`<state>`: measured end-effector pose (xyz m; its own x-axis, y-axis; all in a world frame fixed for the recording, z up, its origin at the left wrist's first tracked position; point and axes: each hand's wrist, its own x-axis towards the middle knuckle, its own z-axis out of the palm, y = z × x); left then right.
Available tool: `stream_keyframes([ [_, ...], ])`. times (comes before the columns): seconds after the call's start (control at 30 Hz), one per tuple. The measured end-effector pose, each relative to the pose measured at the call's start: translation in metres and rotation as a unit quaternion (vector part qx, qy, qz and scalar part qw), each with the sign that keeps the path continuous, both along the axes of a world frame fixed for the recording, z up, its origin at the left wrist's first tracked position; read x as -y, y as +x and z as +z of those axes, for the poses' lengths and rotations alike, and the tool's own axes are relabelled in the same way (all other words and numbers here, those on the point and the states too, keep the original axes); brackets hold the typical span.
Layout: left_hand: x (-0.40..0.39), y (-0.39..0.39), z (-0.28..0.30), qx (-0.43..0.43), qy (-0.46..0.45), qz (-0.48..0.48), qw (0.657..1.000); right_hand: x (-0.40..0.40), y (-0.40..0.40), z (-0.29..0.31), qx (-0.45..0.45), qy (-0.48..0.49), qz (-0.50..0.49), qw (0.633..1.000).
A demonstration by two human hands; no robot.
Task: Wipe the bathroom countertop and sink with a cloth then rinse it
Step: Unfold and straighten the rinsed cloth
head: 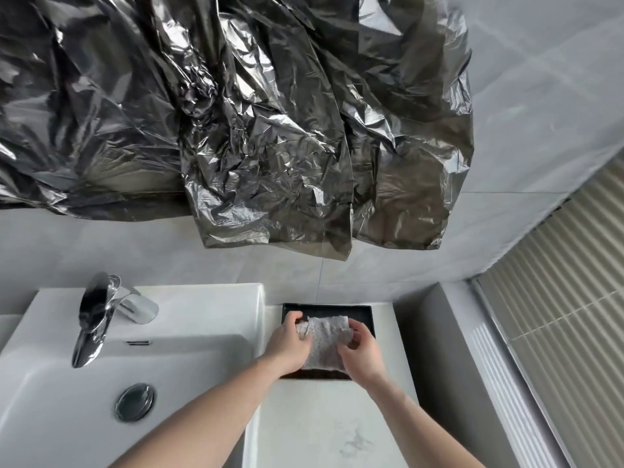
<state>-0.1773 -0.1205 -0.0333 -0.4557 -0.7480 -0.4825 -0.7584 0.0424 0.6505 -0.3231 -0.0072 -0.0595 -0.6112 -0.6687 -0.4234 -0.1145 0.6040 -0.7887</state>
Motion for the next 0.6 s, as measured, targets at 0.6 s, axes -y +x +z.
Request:
stream_keyframes([
  [0.6, -0.018, 0.016, -0.038, 0.236, -0.113, -0.368, 0.892, -0.011, 0.014, -0.039, -0.210, 0.205, 0.348, 0.890],
])
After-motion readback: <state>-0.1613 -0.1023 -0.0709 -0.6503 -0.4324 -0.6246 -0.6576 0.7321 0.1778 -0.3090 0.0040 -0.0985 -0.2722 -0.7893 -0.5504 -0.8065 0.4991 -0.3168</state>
